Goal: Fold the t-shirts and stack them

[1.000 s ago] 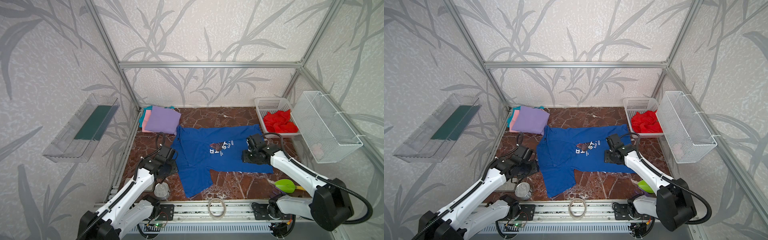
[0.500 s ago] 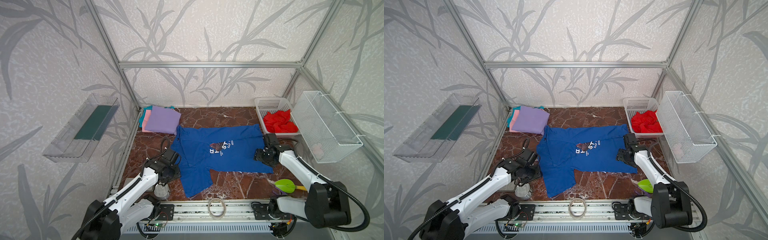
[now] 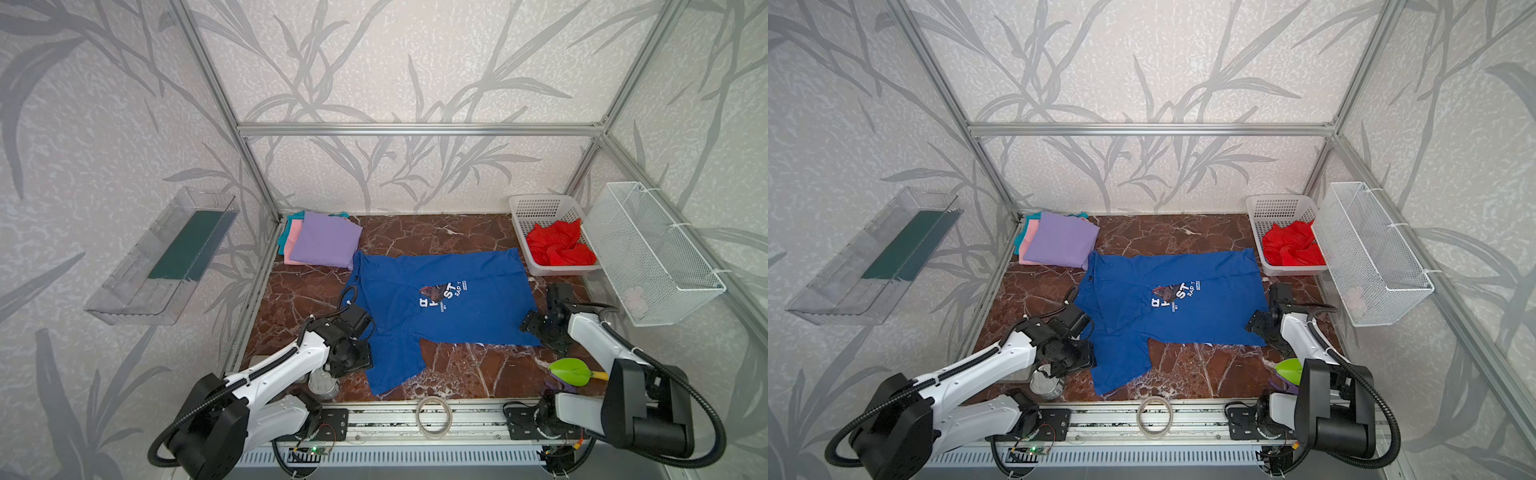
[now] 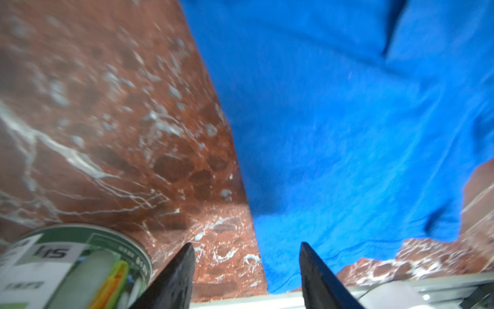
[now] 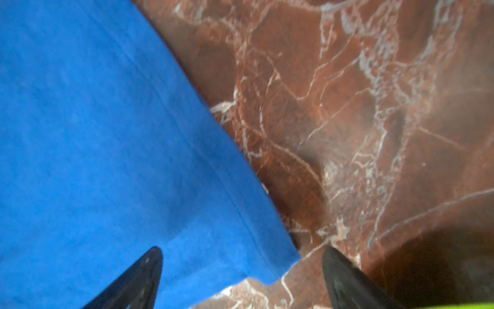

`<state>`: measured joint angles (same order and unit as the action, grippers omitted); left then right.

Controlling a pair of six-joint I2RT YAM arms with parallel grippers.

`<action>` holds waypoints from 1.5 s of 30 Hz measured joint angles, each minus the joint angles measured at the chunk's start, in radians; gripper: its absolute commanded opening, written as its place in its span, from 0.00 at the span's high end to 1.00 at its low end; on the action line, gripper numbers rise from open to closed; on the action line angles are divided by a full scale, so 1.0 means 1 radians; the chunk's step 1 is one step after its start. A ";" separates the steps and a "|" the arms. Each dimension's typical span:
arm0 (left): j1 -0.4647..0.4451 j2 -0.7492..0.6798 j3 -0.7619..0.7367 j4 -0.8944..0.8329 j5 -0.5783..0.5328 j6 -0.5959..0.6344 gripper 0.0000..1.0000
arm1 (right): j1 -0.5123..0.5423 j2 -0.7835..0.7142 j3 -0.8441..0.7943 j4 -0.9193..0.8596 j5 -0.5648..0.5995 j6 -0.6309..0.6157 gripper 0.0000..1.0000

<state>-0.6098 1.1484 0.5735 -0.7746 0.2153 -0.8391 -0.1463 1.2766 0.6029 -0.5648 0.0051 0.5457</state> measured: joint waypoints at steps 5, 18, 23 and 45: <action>-0.031 0.055 0.000 0.000 0.017 0.019 0.44 | 0.000 0.045 0.011 0.043 -0.039 0.012 0.17; -0.045 0.174 0.036 0.027 0.060 0.045 1.00 | -0.005 0.112 0.012 0.200 -0.112 0.063 0.91; -0.047 0.227 0.105 -0.005 0.046 0.065 1.00 | -0.005 0.118 0.011 0.211 -0.127 0.064 1.00; -0.092 0.249 0.365 -0.228 -0.028 0.129 0.49 | -0.037 -0.027 0.082 0.061 -0.109 0.010 1.00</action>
<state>-0.7021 1.3979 0.9386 -1.0027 0.1871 -0.7105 -0.1837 1.2491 0.6853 -0.5041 -0.1043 0.5560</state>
